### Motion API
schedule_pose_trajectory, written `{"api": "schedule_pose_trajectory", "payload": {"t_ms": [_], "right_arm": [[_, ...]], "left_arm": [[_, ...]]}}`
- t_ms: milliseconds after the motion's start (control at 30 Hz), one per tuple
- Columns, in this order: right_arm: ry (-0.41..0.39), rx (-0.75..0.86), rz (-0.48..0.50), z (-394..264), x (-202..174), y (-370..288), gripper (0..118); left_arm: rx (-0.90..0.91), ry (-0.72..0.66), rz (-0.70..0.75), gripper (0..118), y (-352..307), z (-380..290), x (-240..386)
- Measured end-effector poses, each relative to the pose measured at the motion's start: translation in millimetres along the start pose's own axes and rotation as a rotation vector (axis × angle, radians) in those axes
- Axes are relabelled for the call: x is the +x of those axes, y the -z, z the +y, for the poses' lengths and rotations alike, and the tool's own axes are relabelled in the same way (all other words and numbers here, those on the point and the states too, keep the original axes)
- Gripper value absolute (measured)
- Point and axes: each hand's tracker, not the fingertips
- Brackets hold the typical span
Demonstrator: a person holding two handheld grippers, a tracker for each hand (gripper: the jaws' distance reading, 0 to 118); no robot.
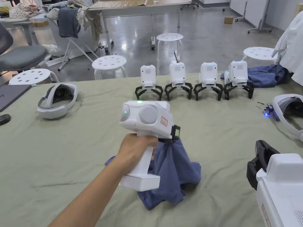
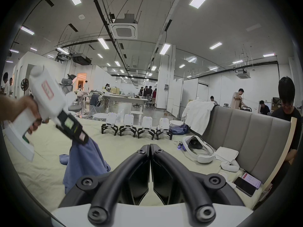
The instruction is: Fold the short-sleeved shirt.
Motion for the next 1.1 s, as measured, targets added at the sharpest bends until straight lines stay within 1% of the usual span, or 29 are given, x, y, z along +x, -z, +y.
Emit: {"api": "schedule_pose_trajectory", "payload": {"t_ms": [200, 400, 567, 700, 733, 800, 833, 867, 900, 933, 967, 1033, 1100], "right_arm": [[0.001, -0.029, -0.012, -10, 5, 2, 5], [-0.003, -0.046, -0.009, -15, 5, 2, 5], [-0.007, -0.055, -0.010, -19, 6, 2, 5], [-0.005, -0.055, -0.012, -18, 5, 1, 5], [-0.005, -0.054, -0.012, -18, 5, 1, 5], [-0.005, -0.051, -0.010, -16, 4, 1, 5], [-0.004, -0.048, -0.008, -14, 3, 0, 5], [-0.004, -0.044, -0.006, -12, 3, 0, 5], [-0.006, -0.040, -0.006, -10, 1, -1, 5], [-0.008, -0.035, -0.005, -8, 0, -2, 5], [-0.008, -0.028, 0.000, -6, 0, -3, 5], [-0.007, -0.019, 0.004, -2, -3, -3, 5], [-0.007, -0.007, 0.009, 2, -6, -5, 5]], "left_arm": [[-0.119, 0.002, -0.016, 8, 45, -45, 1], [-0.221, -0.050, -0.006, 8, 86, -92, -5], [-0.222, -0.089, -0.012, 8, 90, -100, -9], [-0.183, -0.044, -0.009, 11, 78, -95, -7], [-0.162, -0.037, -0.009, 17, 72, -95, -4], [-0.121, -0.048, -0.012, 39, 63, -93, -5], [-0.094, -0.060, -0.012, 57, 57, -91, -5], [-0.064, -0.067, -0.014, 83, 51, -91, -4], [-0.032, -0.066, -0.010, 100, 43, -89, -4], [0.007, -0.052, 0.003, 110, 34, -88, -3], [0.059, -0.037, 0.019, 112, 25, -86, -2], [0.135, -0.002, 0.038, 112, 2, -83, -1], [0.199, 0.004, 0.052, 112, -18, -80, -3]]}}
